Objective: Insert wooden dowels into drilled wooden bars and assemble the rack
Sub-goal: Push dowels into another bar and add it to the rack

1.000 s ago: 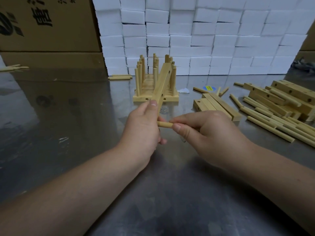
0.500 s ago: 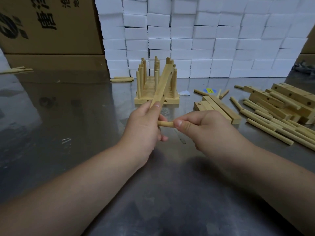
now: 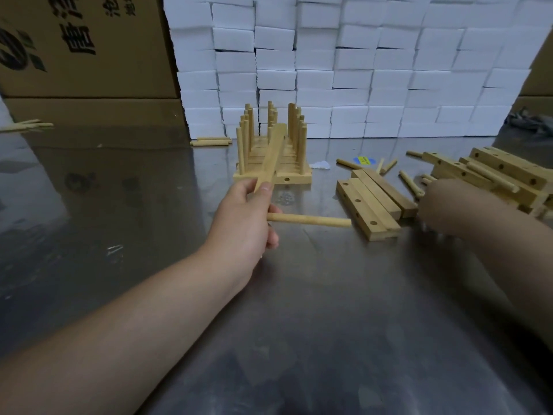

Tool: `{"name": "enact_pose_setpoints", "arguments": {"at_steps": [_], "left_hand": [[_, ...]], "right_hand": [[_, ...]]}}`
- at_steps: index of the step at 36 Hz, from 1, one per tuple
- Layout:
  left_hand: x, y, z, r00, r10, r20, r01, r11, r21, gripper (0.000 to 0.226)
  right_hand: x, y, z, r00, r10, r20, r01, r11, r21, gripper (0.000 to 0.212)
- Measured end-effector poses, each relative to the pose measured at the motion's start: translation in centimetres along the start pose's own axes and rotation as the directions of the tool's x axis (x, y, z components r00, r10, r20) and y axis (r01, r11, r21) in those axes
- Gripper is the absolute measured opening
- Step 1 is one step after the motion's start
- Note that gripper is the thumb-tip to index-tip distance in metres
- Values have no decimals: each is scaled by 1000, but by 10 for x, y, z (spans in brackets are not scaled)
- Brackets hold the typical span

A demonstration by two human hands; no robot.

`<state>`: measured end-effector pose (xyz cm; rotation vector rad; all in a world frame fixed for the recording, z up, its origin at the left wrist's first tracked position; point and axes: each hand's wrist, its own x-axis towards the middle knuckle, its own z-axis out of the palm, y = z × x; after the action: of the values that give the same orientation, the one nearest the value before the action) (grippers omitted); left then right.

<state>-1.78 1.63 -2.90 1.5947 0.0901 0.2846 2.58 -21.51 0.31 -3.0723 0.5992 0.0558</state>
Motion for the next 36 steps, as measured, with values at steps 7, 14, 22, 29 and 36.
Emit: {"name": "enact_pose_setpoints", "arguments": {"at_steps": [7,14,22,29,36], "left_hand": [[-1,1,-1,1000,-3,15,2,1000,31,23],[-2,0,-2,999,-9,37,7,999,49,23],[-3,1,-1,998,-18,54,15,999,46,21],[-4,2,-2,995,-20,96,19,1000,10,16],[-7,2,-3,981,16,195,-9,999,-32,30]], "right_hand": [[0,5,6,997,-58,-53,52,994,-96,37],[-4,3,3,996,-44,-81,42,999,-22,40],[-5,2,0,988,-25,-150,28,999,19,27],[-18,1,-3,778,-96,-621,423,810,405,27],[-55,-26,7,651,-475,-592,757,464,460,20]]}}
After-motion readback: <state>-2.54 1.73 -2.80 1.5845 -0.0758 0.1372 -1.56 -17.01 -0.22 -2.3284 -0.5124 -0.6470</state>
